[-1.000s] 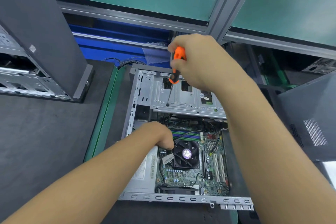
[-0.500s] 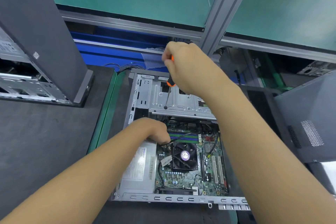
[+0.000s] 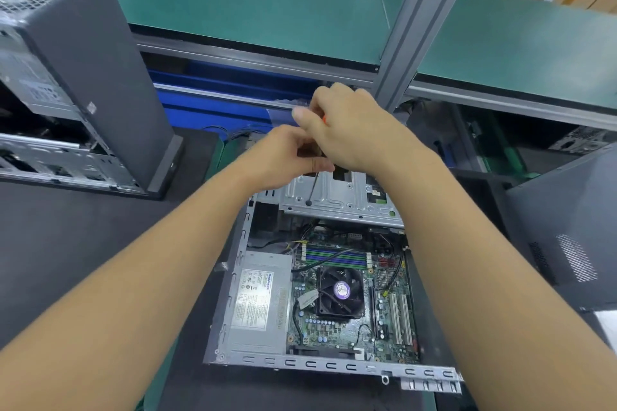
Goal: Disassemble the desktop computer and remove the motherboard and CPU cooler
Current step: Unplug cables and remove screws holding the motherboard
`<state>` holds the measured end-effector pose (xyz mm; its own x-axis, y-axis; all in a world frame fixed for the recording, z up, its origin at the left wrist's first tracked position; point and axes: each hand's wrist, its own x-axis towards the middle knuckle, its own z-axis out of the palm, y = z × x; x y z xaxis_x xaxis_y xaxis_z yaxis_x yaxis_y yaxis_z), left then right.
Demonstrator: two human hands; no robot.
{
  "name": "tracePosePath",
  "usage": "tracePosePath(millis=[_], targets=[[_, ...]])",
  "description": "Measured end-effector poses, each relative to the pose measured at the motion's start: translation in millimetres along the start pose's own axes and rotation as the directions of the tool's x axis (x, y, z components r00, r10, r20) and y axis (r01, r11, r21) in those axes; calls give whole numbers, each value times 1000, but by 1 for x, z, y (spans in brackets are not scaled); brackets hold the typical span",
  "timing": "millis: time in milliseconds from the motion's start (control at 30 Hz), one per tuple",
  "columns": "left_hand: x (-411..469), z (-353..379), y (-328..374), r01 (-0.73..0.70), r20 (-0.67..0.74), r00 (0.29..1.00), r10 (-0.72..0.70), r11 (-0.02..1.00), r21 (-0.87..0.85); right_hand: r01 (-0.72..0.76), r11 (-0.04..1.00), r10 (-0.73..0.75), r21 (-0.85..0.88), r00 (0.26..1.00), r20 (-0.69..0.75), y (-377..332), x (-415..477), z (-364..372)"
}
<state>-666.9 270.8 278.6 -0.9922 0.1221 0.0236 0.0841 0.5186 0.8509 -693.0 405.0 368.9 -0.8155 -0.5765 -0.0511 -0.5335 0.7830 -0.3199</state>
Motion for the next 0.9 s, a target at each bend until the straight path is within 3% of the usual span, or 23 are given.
tracePosePath(millis=[200,400,567,633,733,900], targets=[[7,19,-9,28,-191,981,-23,999,22,-159,984,137,-83,963,-231,1,3,0],[4,1,-15,-65,-52,997,51,948,-313,-9,995,0,-94,996,-91,-3,2,-13],[9,4,-16,-91,-104,993,63,954,-285,-39,998,40,-45,999,16,-4,5,-20],[13,8,-17,-62,-139,990,30,970,-234,-128,992,128,0,992,-18,-4,9,-19],[16,13,-17,-48,-164,986,12,974,-220,-263,962,252,-76,959,-133,-10,13,-16],[14,-2,-17,-103,2,994,109,943,-316,-144,983,133,-111,986,-103,-13,10,-13]])
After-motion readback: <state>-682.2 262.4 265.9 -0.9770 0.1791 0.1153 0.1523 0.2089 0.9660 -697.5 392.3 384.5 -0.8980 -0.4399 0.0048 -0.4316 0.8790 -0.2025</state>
